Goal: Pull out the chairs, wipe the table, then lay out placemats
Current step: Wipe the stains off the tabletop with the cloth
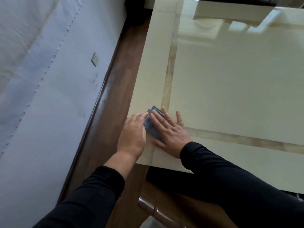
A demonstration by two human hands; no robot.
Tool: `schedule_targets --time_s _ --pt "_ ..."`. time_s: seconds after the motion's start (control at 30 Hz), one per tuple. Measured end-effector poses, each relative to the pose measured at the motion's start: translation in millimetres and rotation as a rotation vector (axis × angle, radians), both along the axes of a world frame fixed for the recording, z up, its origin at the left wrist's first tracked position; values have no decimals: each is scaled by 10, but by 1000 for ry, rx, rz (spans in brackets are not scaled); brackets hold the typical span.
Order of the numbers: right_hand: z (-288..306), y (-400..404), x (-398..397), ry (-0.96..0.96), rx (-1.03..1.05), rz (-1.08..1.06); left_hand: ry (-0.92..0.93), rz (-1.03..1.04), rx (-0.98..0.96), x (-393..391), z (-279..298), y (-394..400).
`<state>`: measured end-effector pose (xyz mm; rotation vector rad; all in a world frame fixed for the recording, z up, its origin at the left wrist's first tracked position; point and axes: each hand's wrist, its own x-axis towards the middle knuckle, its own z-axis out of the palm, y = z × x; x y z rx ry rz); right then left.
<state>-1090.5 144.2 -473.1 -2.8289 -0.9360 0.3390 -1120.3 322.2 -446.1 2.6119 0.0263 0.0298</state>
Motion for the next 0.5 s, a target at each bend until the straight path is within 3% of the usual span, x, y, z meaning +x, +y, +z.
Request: schedule_targets --time_s 0.1,0.27,0.37,0.5 --pt "101 -122 -216 3 75 -171 45 -116 55 -87 -84 -53" --pt "55 -89 -345 95 47 -216 219 -314 206 -66 -133 -148" --pt "-48 -11 -362 108 33 -200 290 -332 370 -98 -152 -129" --pt "-79 9 -363 100 16 -155 318 -297 377 -236 -181 -45"
